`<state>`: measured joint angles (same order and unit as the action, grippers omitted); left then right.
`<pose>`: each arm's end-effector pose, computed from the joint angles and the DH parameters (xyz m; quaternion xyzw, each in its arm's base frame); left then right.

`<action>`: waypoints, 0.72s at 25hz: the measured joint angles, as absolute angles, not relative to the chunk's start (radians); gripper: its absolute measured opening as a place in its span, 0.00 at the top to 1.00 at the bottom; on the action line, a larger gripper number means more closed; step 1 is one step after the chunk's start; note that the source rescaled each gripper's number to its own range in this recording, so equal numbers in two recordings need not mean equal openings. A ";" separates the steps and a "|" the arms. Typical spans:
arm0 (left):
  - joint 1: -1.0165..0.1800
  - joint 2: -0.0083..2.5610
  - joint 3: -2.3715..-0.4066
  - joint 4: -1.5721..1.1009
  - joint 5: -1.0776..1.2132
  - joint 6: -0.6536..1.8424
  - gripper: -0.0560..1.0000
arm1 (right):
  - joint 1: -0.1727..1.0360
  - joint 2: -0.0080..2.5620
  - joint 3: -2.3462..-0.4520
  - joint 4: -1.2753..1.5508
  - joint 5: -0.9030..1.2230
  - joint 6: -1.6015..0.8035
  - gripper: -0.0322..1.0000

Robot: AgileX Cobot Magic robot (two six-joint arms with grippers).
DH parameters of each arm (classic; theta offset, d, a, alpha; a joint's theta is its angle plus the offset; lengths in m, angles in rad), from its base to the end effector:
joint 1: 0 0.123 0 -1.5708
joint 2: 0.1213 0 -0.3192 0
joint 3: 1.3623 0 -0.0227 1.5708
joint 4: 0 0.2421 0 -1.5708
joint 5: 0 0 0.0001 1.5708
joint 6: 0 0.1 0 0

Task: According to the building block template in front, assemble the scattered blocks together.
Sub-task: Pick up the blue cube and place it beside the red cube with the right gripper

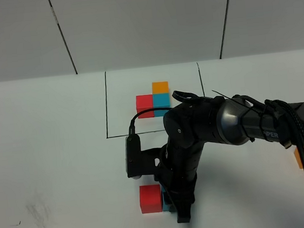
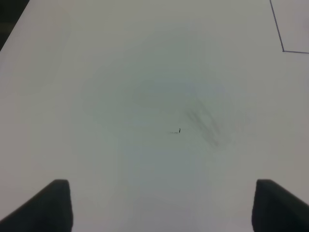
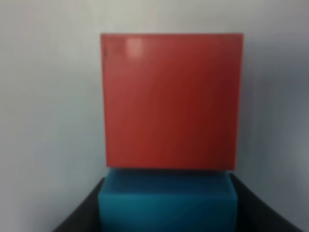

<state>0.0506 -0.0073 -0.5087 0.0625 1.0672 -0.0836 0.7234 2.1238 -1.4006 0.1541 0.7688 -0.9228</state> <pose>-0.0416 0.0034 0.2706 -0.0586 0.8483 0.0225 0.5258 0.3111 0.2890 0.1488 -0.6941 0.7128 0.0494 0.0880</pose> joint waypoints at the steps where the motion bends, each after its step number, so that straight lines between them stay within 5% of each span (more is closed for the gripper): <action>1: 0.051 -0.007 -0.509 0.062 1.067 -0.084 0.01 | 0.723 2.123 -1.401 0.157 0.767 -0.923 0.74; 18: 0.051 -0.007 -0.509 0.062 1.067 -0.084 0.01 | 0.723 2.177 -1.470 0.161 0.828 -0.913 0.74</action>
<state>0.0506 -0.0073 -0.5087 0.0625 1.0672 -0.0836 0.7234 2.1769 -1.4699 0.1610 0.8282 -0.9129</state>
